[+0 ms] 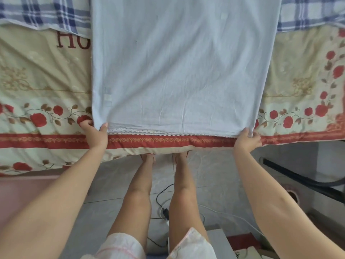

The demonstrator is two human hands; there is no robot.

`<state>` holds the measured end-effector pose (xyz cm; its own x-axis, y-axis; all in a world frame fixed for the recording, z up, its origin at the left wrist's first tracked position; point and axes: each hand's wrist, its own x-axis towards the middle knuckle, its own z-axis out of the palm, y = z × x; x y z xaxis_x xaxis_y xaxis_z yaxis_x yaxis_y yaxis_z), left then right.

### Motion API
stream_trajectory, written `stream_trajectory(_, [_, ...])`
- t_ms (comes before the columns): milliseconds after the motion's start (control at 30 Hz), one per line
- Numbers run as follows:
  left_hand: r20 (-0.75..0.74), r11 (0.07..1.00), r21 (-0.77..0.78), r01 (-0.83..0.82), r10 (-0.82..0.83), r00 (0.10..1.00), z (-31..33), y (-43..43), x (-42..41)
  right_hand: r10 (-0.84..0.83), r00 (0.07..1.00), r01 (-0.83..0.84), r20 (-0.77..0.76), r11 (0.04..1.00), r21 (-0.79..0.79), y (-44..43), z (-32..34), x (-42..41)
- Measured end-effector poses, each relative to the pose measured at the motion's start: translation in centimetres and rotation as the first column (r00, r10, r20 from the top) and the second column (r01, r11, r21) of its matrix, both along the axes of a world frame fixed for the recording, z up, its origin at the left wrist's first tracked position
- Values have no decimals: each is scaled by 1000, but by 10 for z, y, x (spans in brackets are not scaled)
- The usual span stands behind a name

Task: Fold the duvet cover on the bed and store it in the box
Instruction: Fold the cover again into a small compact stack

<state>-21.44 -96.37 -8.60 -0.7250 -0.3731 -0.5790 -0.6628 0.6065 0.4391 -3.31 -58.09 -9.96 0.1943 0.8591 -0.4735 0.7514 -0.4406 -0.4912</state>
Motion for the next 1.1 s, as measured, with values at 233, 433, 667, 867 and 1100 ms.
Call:
stream_trajectory(233, [245, 966, 126, -227, 192, 950, 5, 1, -26, 104, 995, -99, 3, 956, -278, 23, 30, 7])
stream_trajectory(433, [217, 749, 479, -459, 405, 888, 104, 20, -65, -119, 967, 49, -224, 955, -292, 35, 123, -16])
stream_trajectory(667, [224, 738, 426, -524, 475, 851, 181, -5, -53, -168, 952, 69, -257, 933, -354, 32, 204, 2])
stream_trajectory(867, [253, 783, 389, -485, 416, 874, 225, 14, -51, -111, 966, -47, -231, 811, -584, 46, 198, 11])
stream_trajectory(1100, [-49, 603, 749, -275, 465, 884, 392, 141, -220, -81, 541, -318, -837, 902, -292, 130, 393, -194])
